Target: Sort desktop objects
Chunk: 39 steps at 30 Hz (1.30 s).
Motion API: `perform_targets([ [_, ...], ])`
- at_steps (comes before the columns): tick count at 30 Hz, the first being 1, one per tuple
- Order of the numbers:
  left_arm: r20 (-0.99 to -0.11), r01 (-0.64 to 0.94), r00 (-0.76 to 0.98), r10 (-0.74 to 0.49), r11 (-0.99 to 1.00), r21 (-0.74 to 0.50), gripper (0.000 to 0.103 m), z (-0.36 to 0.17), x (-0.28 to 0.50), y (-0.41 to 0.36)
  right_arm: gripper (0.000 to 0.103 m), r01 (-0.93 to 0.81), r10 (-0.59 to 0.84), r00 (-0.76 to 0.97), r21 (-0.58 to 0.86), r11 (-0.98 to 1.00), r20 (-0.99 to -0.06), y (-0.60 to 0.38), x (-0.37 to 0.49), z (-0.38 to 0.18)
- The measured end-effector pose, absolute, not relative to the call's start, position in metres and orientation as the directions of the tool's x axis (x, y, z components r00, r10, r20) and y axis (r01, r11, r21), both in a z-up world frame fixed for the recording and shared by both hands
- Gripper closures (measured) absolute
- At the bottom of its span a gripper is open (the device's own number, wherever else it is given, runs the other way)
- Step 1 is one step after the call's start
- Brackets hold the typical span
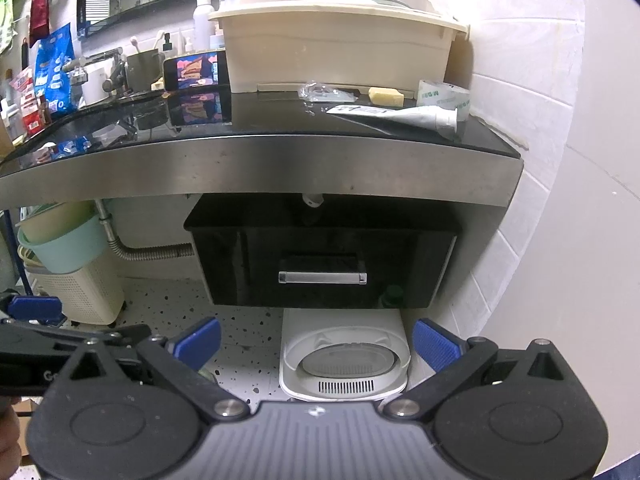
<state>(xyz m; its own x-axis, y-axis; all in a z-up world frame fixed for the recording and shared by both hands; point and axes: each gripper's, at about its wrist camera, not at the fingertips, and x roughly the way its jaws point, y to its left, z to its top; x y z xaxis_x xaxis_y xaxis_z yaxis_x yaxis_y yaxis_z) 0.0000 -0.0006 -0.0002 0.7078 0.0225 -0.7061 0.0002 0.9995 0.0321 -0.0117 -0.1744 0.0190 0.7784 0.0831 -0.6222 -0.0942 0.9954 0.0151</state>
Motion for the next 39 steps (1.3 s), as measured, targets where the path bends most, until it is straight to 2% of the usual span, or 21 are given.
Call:
perform_targets([
  [39,-0.722,0.001,0.692,0.019,1.000,0.027,0.005,-0.011,-0.001,-0.005,0.000,-0.092,0.080,0.769,0.014,0.996,-0.634,-0.170,-0.012,0.011],
])
